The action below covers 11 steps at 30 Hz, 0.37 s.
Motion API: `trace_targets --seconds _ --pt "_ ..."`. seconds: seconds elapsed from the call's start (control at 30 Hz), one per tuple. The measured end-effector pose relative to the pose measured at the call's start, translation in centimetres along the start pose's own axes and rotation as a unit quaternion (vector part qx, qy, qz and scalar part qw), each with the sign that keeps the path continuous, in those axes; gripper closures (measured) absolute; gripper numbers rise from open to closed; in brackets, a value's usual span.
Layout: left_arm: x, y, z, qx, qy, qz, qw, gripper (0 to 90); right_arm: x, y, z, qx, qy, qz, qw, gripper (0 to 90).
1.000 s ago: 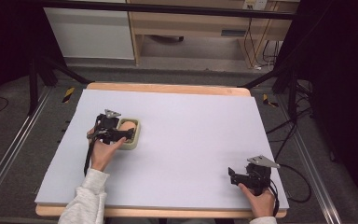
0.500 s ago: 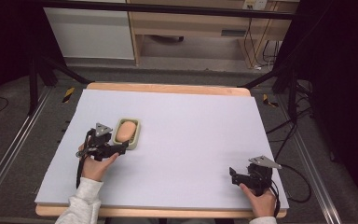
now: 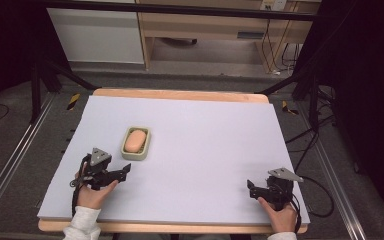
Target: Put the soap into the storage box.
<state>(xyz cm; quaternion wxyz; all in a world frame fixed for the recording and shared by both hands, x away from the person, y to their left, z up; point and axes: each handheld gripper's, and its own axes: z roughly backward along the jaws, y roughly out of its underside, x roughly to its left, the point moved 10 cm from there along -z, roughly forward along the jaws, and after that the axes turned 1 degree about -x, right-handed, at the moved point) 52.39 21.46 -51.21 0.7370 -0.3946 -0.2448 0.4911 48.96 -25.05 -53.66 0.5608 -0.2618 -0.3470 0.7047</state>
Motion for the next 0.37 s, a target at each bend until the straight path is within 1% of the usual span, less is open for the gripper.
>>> trace_targets --seconds 0.03,0.07,0.1,0.13,0.17,0.2,0.27,0.3,0.37 --pt "0.4 0.3 0.4 -0.006 -0.005 0.002 1.0 21.3 -0.1 0.0 0.0 -0.001 0.001 0.002 1.0 6.0" --pt "0.4 0.3 0.4 -0.006 -0.005 0.002 1.0 21.3 -0.1 0.0 0.0 -0.001 0.001 0.002 1.0 6.0" --pt "0.7 0.7 0.8 -0.006 -0.008 0.001 0.9999 21.3 -0.3 0.0 0.0 -0.002 0.004 -0.002 1.0 6.0" --pt "0.7 0.7 0.8 -0.006 -0.008 0.001 0.9999 21.4 -0.3 0.0 0.0 -0.002 0.004 -0.002 1.0 6.0" --pt "0.9 0.9 1.2 -0.009 -0.011 0.004 0.9999 21.4 -0.4 0.0 0.0 -0.002 0.004 -0.008 1.0 6.0" --pt "0.9 0.9 1.2 -0.009 -0.011 0.004 0.9999 21.4 -0.7 0.0 0.0 -0.001 0.007 -0.005 1.0 6.0" --pt "1.1 1.1 1.6 -0.012 -0.014 0.004 0.9998 21.4 -0.7 0.0 0.1 -0.002 0.008 -0.007 0.9999 6.0" --pt "1.2 1.5 1.8 -0.011 -0.016 0.007 0.9998 21.4 -0.9 0.0 0.1 -0.002 0.011 -0.01 0.9999 6.0" --pt "1.3 1.7 1.9 -0.007 -0.02 0.005 0.9998 21.4 -1.1 0.0 0.0 -0.002 0.012 -0.012 0.9999 6.0"
